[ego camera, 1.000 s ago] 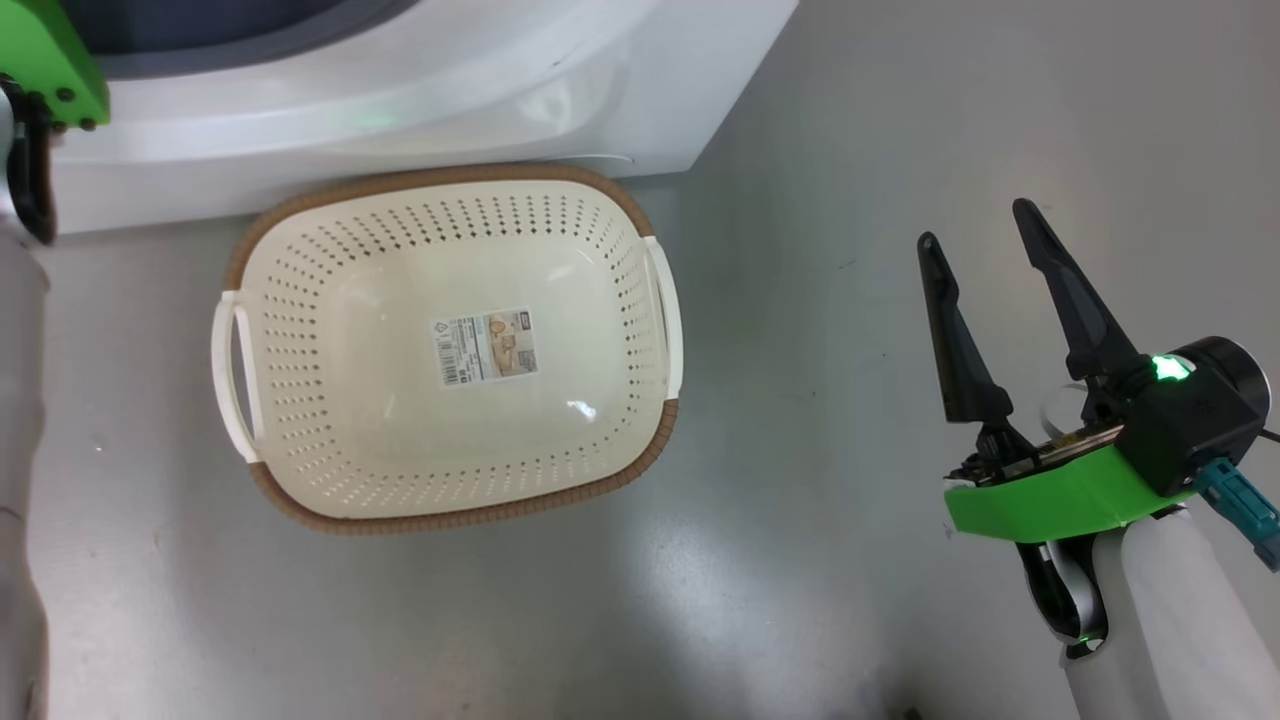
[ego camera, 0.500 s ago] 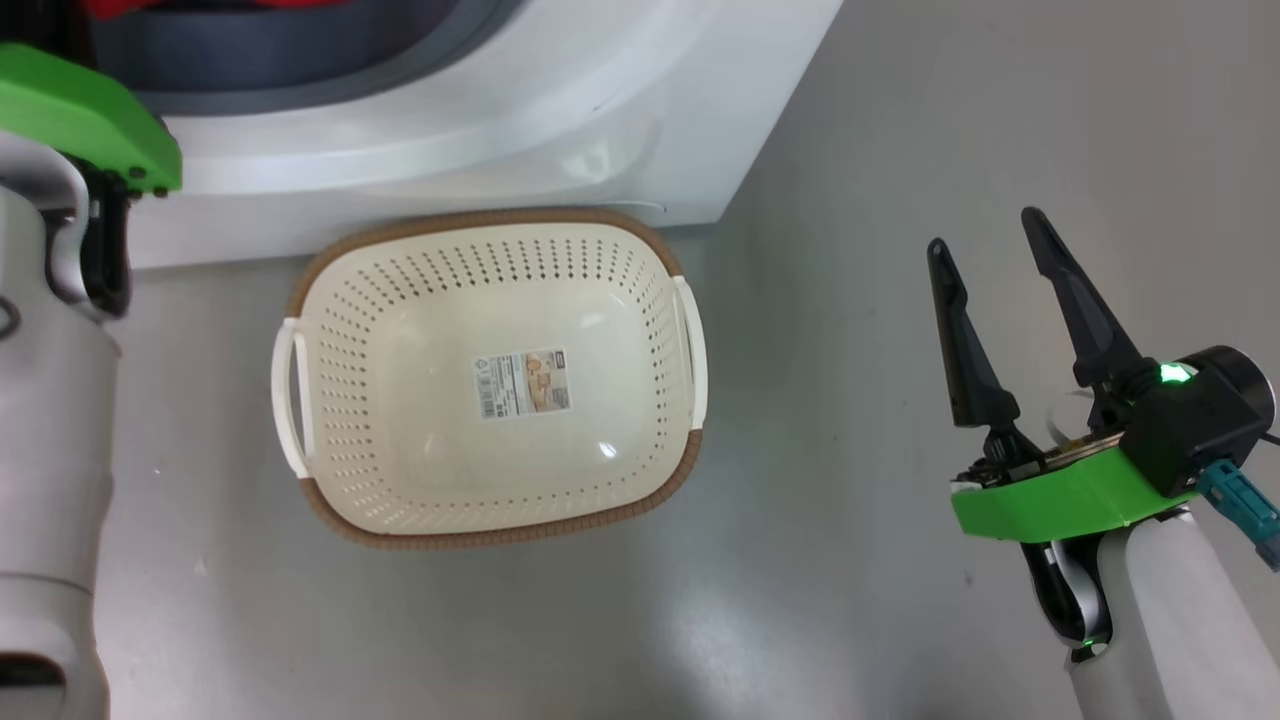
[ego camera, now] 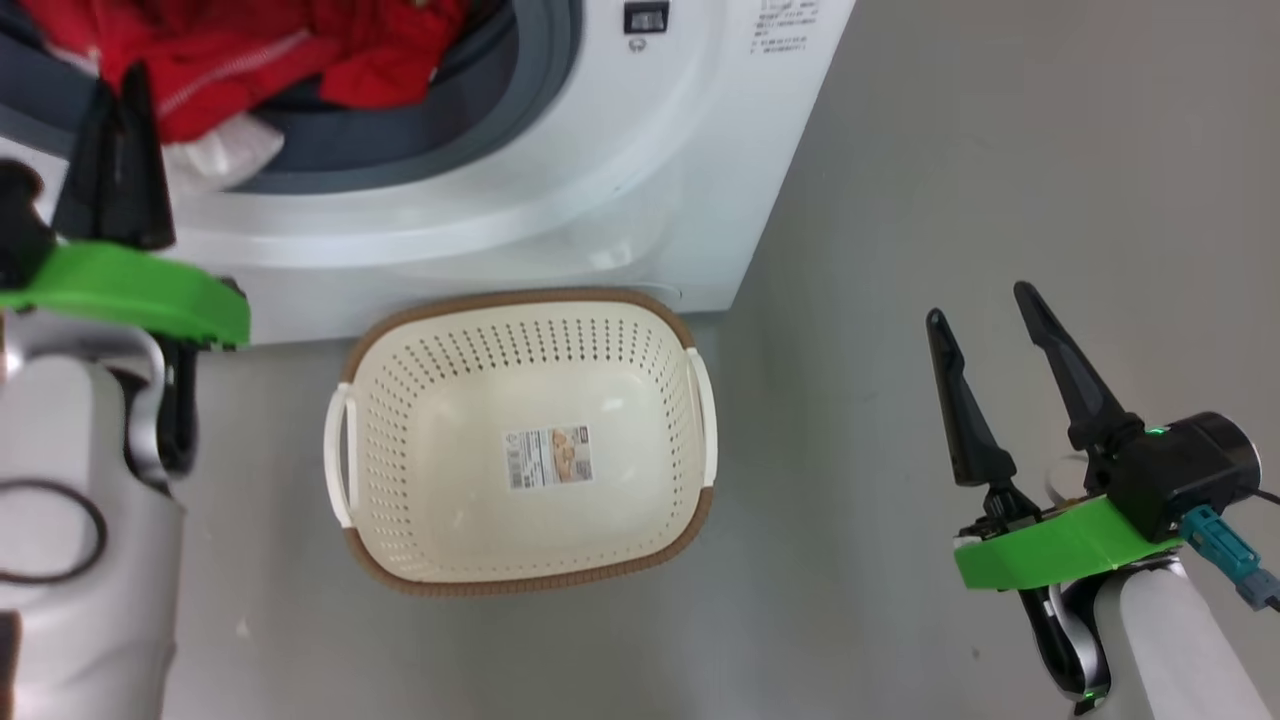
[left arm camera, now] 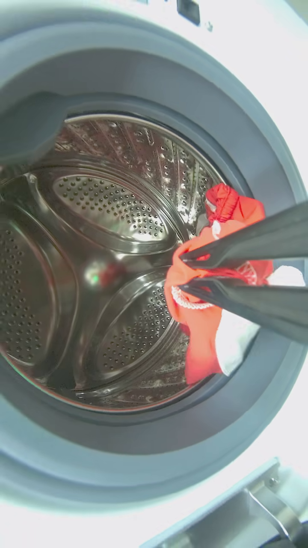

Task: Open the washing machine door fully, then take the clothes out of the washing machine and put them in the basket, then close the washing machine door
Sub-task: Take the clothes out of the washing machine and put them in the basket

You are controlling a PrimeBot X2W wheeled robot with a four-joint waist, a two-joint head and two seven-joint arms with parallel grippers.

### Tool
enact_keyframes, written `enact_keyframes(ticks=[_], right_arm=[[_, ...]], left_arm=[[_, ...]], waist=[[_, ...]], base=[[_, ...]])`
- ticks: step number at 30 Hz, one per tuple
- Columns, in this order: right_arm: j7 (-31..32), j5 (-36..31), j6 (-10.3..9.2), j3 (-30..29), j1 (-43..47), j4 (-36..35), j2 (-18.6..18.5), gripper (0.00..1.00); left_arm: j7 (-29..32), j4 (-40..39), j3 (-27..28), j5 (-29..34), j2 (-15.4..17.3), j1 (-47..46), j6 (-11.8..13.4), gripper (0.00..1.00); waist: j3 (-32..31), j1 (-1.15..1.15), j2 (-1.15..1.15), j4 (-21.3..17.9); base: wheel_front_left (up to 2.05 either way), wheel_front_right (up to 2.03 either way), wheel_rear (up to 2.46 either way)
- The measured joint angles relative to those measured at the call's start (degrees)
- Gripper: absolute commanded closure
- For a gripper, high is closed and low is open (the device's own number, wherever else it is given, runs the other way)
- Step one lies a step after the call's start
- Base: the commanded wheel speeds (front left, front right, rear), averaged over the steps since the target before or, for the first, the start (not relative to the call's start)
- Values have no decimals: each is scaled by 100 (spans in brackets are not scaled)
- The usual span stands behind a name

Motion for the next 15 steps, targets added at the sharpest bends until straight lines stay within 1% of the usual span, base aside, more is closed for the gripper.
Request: enact_keyframes(ticks=[7,11,15], right_arm=[[0,0,0,-26,203,47,1,0],[0,0,0,-35,306,67,1,0],[0,0,0,-35,343,88,2,0]], left_arm=[[-14,-799,75,212,-205,789,1,100],[-14,-1099,75,235,-305,1144,-5,100],[-14,-1303,76,278,-333,1408,-7,100]], waist=[[-441,0,0,41],[-673,0,0,78],[-886,0,0,110]], base=[[0,0,0],[0,0,0],[0,0,0]])
